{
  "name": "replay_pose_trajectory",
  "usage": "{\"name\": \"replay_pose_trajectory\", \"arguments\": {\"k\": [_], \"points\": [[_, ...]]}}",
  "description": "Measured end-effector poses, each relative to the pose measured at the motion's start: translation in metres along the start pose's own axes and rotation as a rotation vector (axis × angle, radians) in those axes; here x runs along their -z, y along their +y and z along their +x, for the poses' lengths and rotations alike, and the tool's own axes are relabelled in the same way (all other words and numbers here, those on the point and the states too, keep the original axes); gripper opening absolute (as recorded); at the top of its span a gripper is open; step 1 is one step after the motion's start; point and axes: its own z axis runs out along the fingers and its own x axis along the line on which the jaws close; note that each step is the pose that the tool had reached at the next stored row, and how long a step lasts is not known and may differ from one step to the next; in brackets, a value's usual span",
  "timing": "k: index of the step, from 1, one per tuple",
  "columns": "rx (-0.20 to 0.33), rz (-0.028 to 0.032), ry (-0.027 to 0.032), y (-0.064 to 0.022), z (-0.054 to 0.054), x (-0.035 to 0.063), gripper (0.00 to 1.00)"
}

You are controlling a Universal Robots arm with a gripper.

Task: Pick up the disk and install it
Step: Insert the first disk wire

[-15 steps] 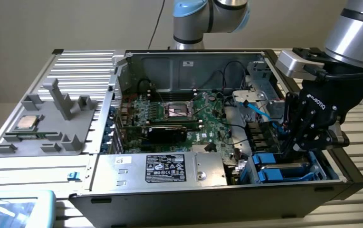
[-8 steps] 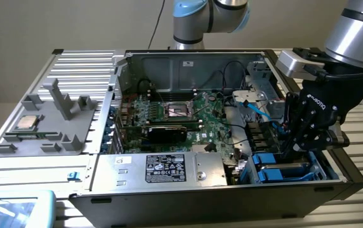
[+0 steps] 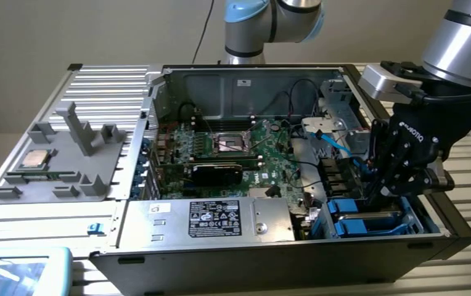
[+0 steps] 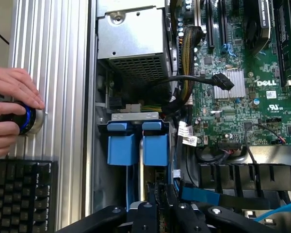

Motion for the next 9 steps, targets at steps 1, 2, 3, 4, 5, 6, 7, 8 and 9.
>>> {"name": "replay_pose_trajectory", "arguments": {"k": [1, 2, 3, 4, 5, 6, 7, 8, 9], "points": [[0.000, 0.0000, 0.0001, 0.0003, 0.0007, 0.0024, 0.16], [0.000, 0.0000, 0.0004, 0.0007, 0.0014, 0.0050, 0.16], [0.000, 0.0000, 0.0001, 0.0007, 0.0015, 0.0052, 0.16], [-0.001, -0.0001, -0.0001, 0.0007, 0.0015, 0.0052, 0.16], [-0.002, -0.0004, -0.0004, 0.0007, 0.0014, 0.0052, 0.16], [-0.004, -0.0013, -0.0005, 0.0007, 0.0015, 0.0052, 0.16], [-0.006, -0.0025, -0.0007, 0.0006, 0.0015, 0.0053, 0.16], [-0.008, -0.0036, -0.0009, 0.0004, 0.0015, 0.0053, 0.16], [-0.009, -0.0052, -0.0010, 0.0002, 0.0014, 0.0053, 0.16]]}}
